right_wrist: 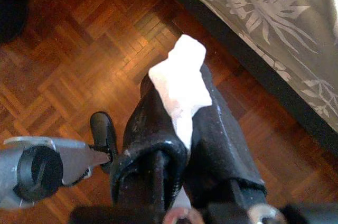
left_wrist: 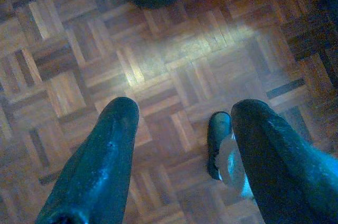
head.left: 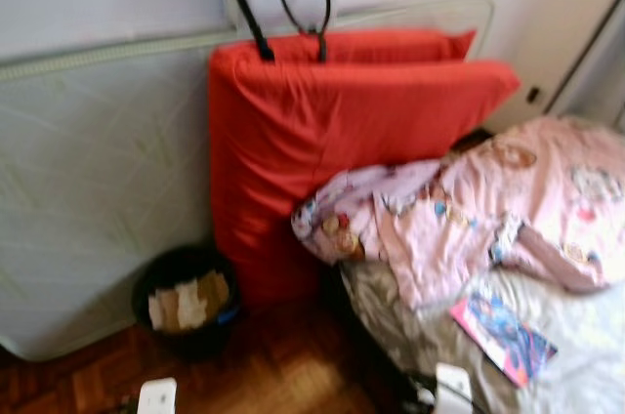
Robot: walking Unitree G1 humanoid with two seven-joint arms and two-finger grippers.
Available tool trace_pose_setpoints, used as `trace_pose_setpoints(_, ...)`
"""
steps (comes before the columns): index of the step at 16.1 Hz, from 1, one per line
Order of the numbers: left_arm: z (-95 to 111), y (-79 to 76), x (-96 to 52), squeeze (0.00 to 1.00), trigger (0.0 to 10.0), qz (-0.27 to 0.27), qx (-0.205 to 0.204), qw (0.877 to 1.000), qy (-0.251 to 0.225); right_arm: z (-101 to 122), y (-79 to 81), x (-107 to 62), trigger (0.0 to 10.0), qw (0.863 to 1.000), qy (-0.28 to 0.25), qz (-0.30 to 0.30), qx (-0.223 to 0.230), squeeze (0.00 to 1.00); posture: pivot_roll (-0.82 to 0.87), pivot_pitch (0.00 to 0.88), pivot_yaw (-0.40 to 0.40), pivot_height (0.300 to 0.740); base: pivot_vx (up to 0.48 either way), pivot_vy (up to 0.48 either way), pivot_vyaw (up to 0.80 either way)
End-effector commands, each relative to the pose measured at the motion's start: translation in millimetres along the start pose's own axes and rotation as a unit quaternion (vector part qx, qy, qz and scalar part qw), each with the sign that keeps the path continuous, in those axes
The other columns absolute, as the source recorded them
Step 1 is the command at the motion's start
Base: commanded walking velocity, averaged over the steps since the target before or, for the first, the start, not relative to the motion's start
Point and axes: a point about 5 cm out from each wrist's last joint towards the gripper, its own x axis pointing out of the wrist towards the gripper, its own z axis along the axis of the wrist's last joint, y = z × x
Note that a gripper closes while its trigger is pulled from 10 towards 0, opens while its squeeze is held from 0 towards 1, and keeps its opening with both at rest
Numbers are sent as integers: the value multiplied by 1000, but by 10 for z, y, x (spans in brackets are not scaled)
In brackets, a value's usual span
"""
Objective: Clean up the room
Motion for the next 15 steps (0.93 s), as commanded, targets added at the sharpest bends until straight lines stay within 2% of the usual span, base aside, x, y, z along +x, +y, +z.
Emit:
trace_pose_setpoints(1,-27,-58,0,0,10000,-7,3,1000,8,71,-140,-8,10000,1000,-10,-17,3,0,77,0,-40,734,0,345,0)
trace_pose_setpoints(4,-27,-62,0,0,10000,-8,3,1000,8,140,-339,-33,10000,1000,-15,-27,4,0,77,0,-40,734,0,346,0)
trace_pose_setpoints(7,-19,-72,3,0,10000,-9,3,1000,7,144,-378,-41,10000,999,-14,-29,4,0,77,0,-41,734,0,349,0)
trace_pose_setpoints(8,-23,-88,3,0,10000,-12,5,1000,8,15,-158,-19,10000,1000,0,-17,-2,0,80,0,-43,734,0,352,0)
trace_pose_setpoints(15,-15,-104,6,0,10000,-13,5,1000,7,-43,-114,-23,10000,1000,5,-15,-2,0,81,0,-46,734,0,348,0)
